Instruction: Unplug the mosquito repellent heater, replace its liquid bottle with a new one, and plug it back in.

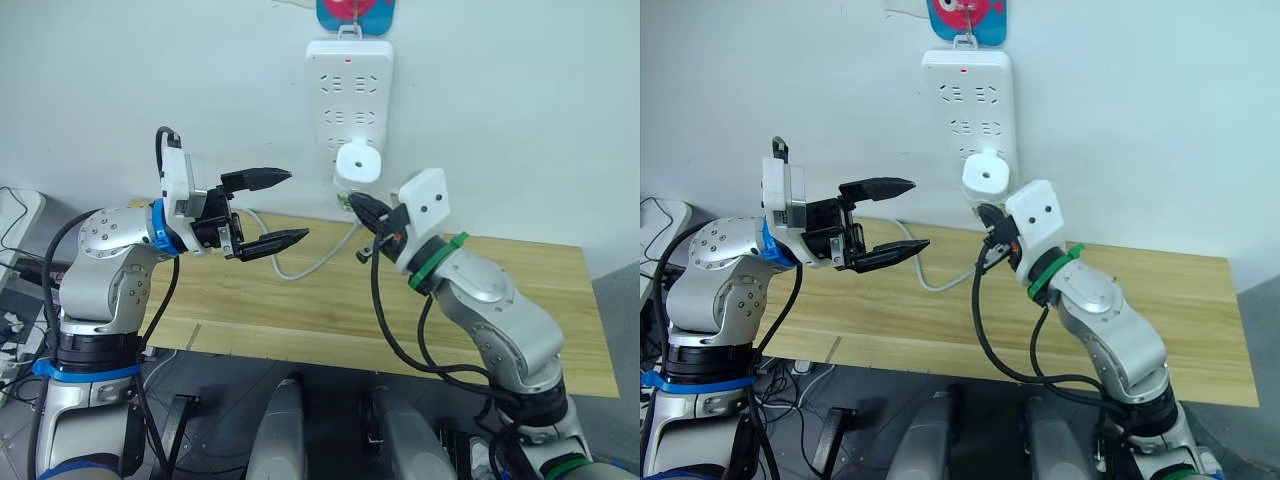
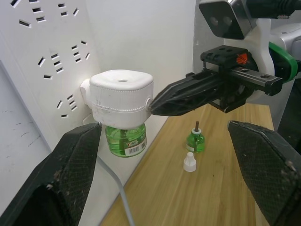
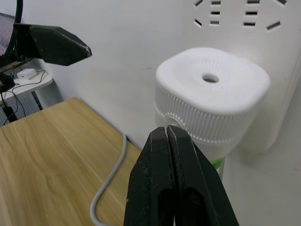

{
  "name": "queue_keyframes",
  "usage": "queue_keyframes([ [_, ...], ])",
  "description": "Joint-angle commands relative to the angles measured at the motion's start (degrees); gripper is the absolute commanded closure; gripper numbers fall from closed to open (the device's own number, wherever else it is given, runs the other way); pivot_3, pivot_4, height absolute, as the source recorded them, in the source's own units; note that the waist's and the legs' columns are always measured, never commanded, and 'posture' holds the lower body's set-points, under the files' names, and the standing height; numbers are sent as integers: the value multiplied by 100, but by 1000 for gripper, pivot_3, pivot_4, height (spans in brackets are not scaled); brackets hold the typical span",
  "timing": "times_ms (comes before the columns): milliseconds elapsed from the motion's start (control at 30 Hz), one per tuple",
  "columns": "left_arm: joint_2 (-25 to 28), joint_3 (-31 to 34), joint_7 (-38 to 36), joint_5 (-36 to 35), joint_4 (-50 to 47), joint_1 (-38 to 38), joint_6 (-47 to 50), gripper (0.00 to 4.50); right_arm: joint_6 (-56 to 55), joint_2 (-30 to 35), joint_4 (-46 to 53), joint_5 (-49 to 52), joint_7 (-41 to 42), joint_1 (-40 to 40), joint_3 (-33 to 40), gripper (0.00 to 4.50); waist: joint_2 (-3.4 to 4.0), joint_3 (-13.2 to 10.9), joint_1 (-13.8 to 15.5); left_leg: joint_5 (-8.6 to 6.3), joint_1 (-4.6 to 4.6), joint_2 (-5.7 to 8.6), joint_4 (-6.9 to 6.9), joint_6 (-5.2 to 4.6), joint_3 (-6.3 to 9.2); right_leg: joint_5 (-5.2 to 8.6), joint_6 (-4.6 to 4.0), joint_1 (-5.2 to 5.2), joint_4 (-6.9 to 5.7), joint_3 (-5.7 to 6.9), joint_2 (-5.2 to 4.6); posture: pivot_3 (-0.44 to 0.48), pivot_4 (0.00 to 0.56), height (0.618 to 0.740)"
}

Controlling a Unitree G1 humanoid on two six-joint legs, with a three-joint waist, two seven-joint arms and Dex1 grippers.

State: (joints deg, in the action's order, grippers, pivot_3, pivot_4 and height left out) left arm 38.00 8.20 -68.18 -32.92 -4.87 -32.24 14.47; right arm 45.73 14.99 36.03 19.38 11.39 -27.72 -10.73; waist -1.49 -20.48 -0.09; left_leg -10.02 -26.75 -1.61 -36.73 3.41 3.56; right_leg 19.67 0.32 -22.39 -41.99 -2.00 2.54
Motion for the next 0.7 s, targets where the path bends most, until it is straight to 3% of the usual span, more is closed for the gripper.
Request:
queue_keyframes([
  [33, 11, 25, -38, -30, -127, 10, -148, 0, 172, 87, 623, 345, 240, 111, 221, 4448, 0, 0, 0, 0, 0, 0, 4, 0, 0, 0, 0, 0, 1, 0, 0, 110, 332, 740],
  [233, 9, -121, -122, 161, 3, 34, -392, 0, 477, 548, 980, 833, 684, 284, 621, 4448, 0, 0, 2, -1, 2, 0, 14, -2, 2, 0, 0, -2, 4, 3, 0, 108, 333, 740],
  [333, 83, -111, -242, 173, -1, 181, -464, 0, 611, 1054, 1202, 1299, 1100, 575, 1201, 3881, 0, 0, 8, -1, 1, 3, 16, -2, 1, 0, 0, -1, 10, 1, -1, 109, 333, 740],
  [500, 238, -93, -251, 147, 21, 368, -250, 0, 260, 2186, 1252, 1518, 1987, 1391, 2095, 2138, 0, 0, 36, -2, 2, 3, 25, -3, 1, 0, 0, 4, 26, 6, -3, 125, 332, 740],
  [700, 715, -237, 359, 941, 61, 805, 102, 0, -287, 2872, 1099, 1434, 2622, 2163, 2823, 19, 0, 0, 36, -2, 21, -5, 44, -4, -21, 0, 0, 5, 31, -6, -3, 150, 323, 740],
])
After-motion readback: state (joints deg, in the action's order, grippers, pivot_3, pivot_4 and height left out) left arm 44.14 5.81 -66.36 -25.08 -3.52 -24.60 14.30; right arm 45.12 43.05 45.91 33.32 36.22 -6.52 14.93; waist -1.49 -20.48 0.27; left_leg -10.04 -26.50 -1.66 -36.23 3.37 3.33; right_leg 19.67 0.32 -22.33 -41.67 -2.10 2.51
